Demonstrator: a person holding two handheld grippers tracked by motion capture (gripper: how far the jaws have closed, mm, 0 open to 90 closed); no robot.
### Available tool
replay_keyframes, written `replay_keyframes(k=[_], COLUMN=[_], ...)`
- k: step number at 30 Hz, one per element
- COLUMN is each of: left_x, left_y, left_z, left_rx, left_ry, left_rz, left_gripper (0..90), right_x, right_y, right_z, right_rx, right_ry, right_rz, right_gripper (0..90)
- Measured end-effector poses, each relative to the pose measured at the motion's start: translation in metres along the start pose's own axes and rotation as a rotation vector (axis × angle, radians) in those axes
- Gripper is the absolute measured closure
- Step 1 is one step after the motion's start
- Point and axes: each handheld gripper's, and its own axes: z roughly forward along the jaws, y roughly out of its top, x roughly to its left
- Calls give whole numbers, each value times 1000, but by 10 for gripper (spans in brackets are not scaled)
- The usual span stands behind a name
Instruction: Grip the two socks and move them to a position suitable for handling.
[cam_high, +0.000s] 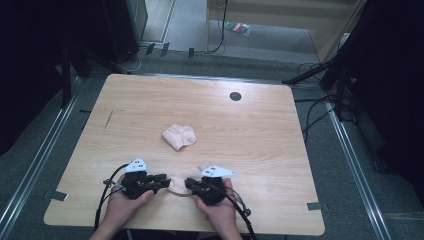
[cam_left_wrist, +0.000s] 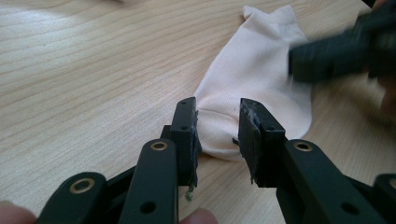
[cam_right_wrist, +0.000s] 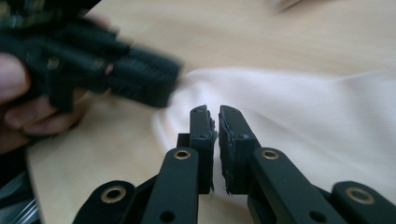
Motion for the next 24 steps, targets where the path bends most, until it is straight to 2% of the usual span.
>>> replay_keyframes(k=[1, 2, 3, 4, 5, 6, 8, 9, 12, 20, 21, 22, 23, 24], left_x=[-1, -2, -2, -3, -3, -4, -4, -4, -3, -1, -1, -1, -1, 0], left_y=[0, 0, 0, 0, 0, 1, 1, 1, 1, 0, 0, 0, 0, 0], left_z=[1, 1, 1, 2, 2, 2, 3, 2, 1, 0, 0, -1, -1, -1], left_rx=[0, 6, 6, 11, 12, 15, 12, 14, 12, 8, 9, 11, 11, 7], left_ry=[-1, 2, 2, 4, 6, 9, 26, 40, 55, 41, 41, 39, 39, 50], left_rz=[1, 18, 18, 23, 30, 31, 43, 55, 62, 74, 75, 77, 77, 76], left_gripper=[685, 685, 684, 684, 683, 683, 682, 681, 680, 675, 671, 639, 585, 585], right_x=[-8, -18, -18, -27, -37, -46, -54, -55, -50, -45, -46, -48, -48, -48], right_y=[4, 6, 6, 8, 8, 7, 3, -3, -6, -14, -14, -13, -13, -12], right_z=[-8, -16, -16, -22, -27, -30, -31, -29, -31, -42, -42, -44, -44, -46], right_rx=[-21, -35, -35, -40, -33, -14, 13, 39, 43, 54, 58, 44, 44, 16], right_ry=[-34, -87, -87, -149, -163, -154, -206, -212, -220, -235, -231, -228, -228, -208], right_rz=[4, -4, -4, -8, 20, 45, 41, 41, 40, 61, 80, 105, 105, 111], right_gripper=[850, 856, 856, 861, 861, 861, 877, 895, 900, 900, 900, 900, 900, 871])
